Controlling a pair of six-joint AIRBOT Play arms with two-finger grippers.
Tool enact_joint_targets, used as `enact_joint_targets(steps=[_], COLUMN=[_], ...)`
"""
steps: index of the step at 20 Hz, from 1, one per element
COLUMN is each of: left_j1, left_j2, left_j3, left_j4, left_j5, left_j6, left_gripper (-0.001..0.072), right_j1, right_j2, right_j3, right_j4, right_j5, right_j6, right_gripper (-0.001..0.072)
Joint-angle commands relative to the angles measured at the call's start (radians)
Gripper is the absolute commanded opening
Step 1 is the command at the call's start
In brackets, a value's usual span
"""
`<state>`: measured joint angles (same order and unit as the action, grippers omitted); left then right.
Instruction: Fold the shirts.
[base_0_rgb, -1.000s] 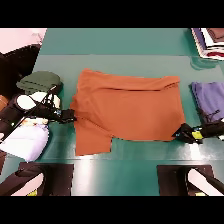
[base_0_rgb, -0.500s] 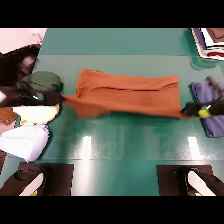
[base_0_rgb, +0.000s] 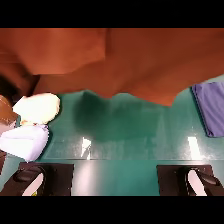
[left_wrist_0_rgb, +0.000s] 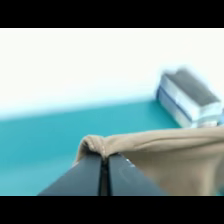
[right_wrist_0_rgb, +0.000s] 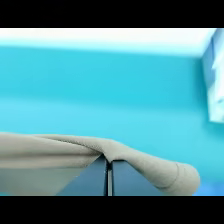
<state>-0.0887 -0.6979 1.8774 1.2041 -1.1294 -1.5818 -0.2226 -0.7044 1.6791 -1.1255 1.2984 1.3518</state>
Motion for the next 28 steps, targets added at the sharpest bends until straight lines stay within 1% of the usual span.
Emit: enact_joint_targets(steps=[1,3,5,6,8,9,12,14,16,18,19,21,23,24,26,28], left_j1=[0.001,0.001,0.001,0.001,0.001,0.001,0.001,0.001,0.001,0.001,0.001,0.001,0.002,0.001,0.001,0.002], left_j2=[-0.022,-0.056,-0.119,-0.174,-0.299,-0.360,-0.532,-0.653,-0.758,-0.859,-0.894,-0.933,-0.952,-0.955,-0.955,-0.955], left_j3=[0.186,0.188,0.187,0.187,0.173,0.137,-0.024,-0.140,-0.216,-0.226,-0.226,-0.225,-0.226,-0.226,-0.224,-0.220], left_j4=[0.008,0.018,0.018,0.033,0.108,0.137,0.142,0.138,0.138,0.138,0.139,0.138,0.138,0.138,0.138,0.138], left_j5=[0.012,0.008,-0.056,-0.112,-0.219,-0.245,-0.241,-0.198,-0.119,-0.006,0.073,0.236,0.336,0.347,0.318,0.198], left_j6=[-0.012,-0.012,-0.008,-0.007,-0.007,-0.007,-0.008,-0.008,-0.008,0.019,0.019,0.017,0.015,0.016,0.018,0.018], left_gripper=[0.0021,0.0021,0.0021,0.0022,0.0023,0.0024,0.0024,0.0024,0.0024,0.0024,0.0024,0.0024,0.0023,0.0024,0.0024,0.0024], right_j1=[-0.030,-0.030,-0.012,0.013,0.074,0.106,0.200,0.228,0.239,0.239,0.239,0.239,0.239,0.239,0.239,0.239], right_j2=[-0.002,-0.056,-0.130,-0.172,-0.264,-0.311,-0.478,-0.611,-0.748,-0.883,-0.946,-1.041,-1.106,-1.126,-1.131,-1.111], right_j3=[0.188,0.266,0.310,0.311,0.261,0.218,0.077,0.019,-0.005,0.028,0.064,0.150,0.234,0.271,0.303,0.295], right_j4=[-0.043,-0.055,-0.053,-0.054,-0.057,-0.072,-0.212,-0.237,-0.236,-0.234,-0.228,-0.228,-0.229,-0.230,-0.229,-0.232], right_j5=[0.052,0.116,0.167,0.195,0.238,0.253,0.259,0.252,0.211,0.143,0.105,0.065,0.051,0.058,0.072,0.120], right_j6=[0.001,0.004,0.026,0.029,0.039,0.046,0.073,0.072,0.060,0.053,0.053,0.053,0.053,0.053,0.053,0.053], right_gripper=[0.0016,0.0016,0.0016,0.0016,0.0016,0.0016,0.0016,0.0016,0.0016,0.0016,0.0016,0.0016,0.0016,0.0016,0.0016,0.0016])
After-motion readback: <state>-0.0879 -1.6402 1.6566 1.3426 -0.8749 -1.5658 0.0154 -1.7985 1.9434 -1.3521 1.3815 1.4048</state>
